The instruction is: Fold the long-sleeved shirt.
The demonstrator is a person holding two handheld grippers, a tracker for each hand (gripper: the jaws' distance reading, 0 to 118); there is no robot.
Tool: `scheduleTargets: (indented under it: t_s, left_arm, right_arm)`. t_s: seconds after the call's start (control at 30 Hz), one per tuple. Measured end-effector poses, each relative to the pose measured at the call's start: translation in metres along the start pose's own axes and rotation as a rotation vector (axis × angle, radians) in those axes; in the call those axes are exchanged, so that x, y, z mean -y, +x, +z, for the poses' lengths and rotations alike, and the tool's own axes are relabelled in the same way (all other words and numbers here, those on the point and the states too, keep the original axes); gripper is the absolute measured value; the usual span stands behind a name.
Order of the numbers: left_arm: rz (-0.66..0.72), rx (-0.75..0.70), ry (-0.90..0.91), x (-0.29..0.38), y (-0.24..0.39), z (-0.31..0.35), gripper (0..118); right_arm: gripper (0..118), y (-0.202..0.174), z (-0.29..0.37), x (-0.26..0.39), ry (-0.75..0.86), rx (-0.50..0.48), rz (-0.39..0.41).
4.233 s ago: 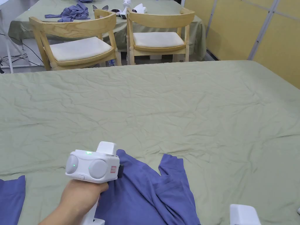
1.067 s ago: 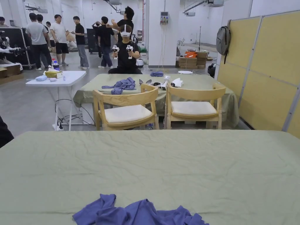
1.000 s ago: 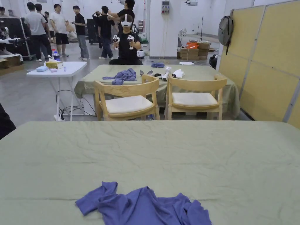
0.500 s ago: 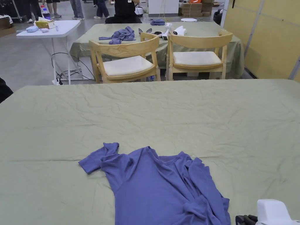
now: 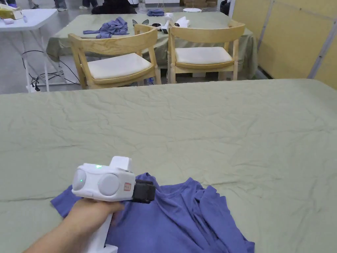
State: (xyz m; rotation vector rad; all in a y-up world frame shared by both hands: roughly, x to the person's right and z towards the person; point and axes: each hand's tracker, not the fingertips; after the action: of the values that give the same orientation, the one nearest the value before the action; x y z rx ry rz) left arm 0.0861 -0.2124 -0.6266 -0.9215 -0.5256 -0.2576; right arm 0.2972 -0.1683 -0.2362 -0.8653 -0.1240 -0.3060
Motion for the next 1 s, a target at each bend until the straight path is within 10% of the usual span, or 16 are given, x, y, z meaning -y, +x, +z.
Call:
scheduleTargets:
  t_s: [0.23,0.33,0.37,0.4,0.43,0.47,0.5,0.67,0.73,0.77,0.8,1.0]
  left_arm:
    - [-0.112,-0.103,-0.126,-0.004,-0.011,-0.092,102]
    - [-0.097,-0.042,-0.085,0.005,-0.006,-0.083,75]
    - [-0.113,-0.017,-0.075,0.004,-0.007,-0.073,40]
    - [-0.126,-0.011,-0.072,0.004,-0.003,-0.066,2]
    - [-0.146,-0.007,-0.064,0.003,0.0,-0.061,1]
    - [-0.141,-0.02,-0.058,0.003,0.001,-0.055,1]
    - [-0.131,-0.002,-0.055,0.002,-0.004,-0.049,1]
    - [-0.042,0.039,-0.015,-0.007,-0.018,-0.023,1]
    - [0.002,0.049,-0.005,-0.008,-0.023,-0.011,1]
    - [0.016,0.049,0.002,-0.008,-0.023,0.0,1]
    - [0.022,0.05,0.004,-0.007,-0.025,0.006,1]
    - [0.135,0.089,0.062,0.007,-0.041,0.074,1]
  right_arm:
    - [2,0.014,-0.019,-0.005,-0.044,0.016,-0.034]
    - [2,0.013,-0.027,-0.01,-0.065,0.03,-0.024]
    - [4,0.012,-0.029,-0.01,-0.068,0.038,-0.022]
    - [17,0.012,-0.032,-0.012,-0.071,0.037,-0.021]
    - [48,0.012,-0.035,-0.013,-0.073,0.036,-0.017]
    - [105,0.011,-0.04,-0.012,-0.075,0.041,-0.007]
    - [118,0.008,-0.046,-0.011,-0.096,0.091,0.023]
    - [111,0.004,-0.071,-0.013,-0.172,0.118,0.077]
    - [75,-0.006,-0.083,-0.012,-0.257,0.116,0.093]
    - [28,-0.008,-0.087,-0.009,-0.275,0.097,0.095]
    - [17,-0.005,-0.089,-0.004,-0.286,0.085,0.093]
    - [16,-0.008,-0.019,-0.001,0.013,0.039,0.021]
